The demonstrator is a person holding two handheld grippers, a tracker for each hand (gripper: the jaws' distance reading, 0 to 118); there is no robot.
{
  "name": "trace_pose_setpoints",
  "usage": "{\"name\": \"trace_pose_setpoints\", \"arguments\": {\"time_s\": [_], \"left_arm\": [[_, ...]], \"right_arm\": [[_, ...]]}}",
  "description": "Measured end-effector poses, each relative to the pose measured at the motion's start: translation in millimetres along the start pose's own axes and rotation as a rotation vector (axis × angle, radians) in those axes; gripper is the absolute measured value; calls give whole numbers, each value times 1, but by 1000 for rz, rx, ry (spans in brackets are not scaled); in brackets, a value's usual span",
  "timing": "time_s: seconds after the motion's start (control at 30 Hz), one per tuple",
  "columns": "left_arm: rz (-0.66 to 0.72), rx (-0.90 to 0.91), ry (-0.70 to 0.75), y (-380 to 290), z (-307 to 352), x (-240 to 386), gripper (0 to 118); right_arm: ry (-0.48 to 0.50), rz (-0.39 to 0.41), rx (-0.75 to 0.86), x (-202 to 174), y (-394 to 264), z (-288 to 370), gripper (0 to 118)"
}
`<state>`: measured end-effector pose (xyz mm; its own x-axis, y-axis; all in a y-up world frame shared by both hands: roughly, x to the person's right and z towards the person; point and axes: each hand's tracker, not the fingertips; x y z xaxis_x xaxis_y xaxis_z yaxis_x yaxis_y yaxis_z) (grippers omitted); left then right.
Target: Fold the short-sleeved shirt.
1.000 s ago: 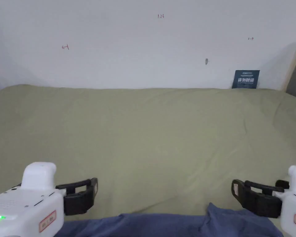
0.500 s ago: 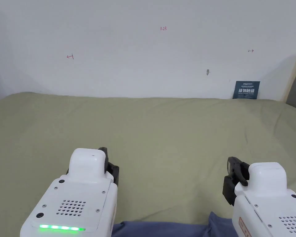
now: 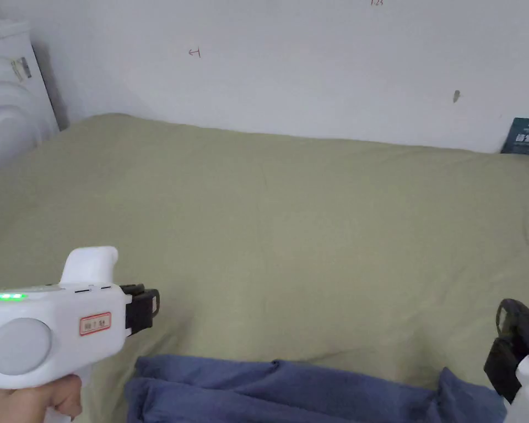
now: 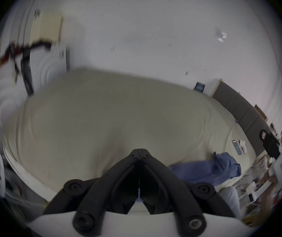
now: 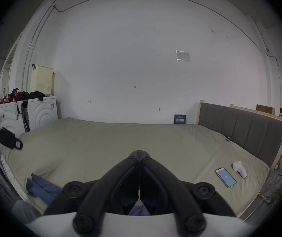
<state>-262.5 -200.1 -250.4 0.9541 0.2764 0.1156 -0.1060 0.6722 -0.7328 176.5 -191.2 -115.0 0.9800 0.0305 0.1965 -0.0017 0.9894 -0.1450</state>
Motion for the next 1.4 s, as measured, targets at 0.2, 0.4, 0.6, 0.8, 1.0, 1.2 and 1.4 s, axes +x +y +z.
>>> {"name": "trace_pose_setpoints", "arguments": {"time_s": [0.2,0.4,0.6,0.8,1.0,1.2,1.4], "left_arm": [[184,-229,-157,-16,-42,-77,0],[313,-407,-405,-32,-86,-105,109],[361,-445,-499,-44,-119,-108,118],[461,-480,-653,-55,-135,-101,78],[456,-475,-579,-59,-147,-93,16],[422,-459,-536,-44,-125,-98,11],[418,-393,-443,-21,-86,-120,10]], "right_arm": [[-6,21,-74,-7,-8,0,2],[-27,45,-109,-10,-12,-4,2],[-31,64,-130,-13,-10,-9,2],[-23,73,-145,-16,-13,-14,2],[-3,66,-160,-16,-15,-10,2],[-8,44,-152,-4,-13,-2,2],[-13,17,-141,10,-12,4,2]]}}
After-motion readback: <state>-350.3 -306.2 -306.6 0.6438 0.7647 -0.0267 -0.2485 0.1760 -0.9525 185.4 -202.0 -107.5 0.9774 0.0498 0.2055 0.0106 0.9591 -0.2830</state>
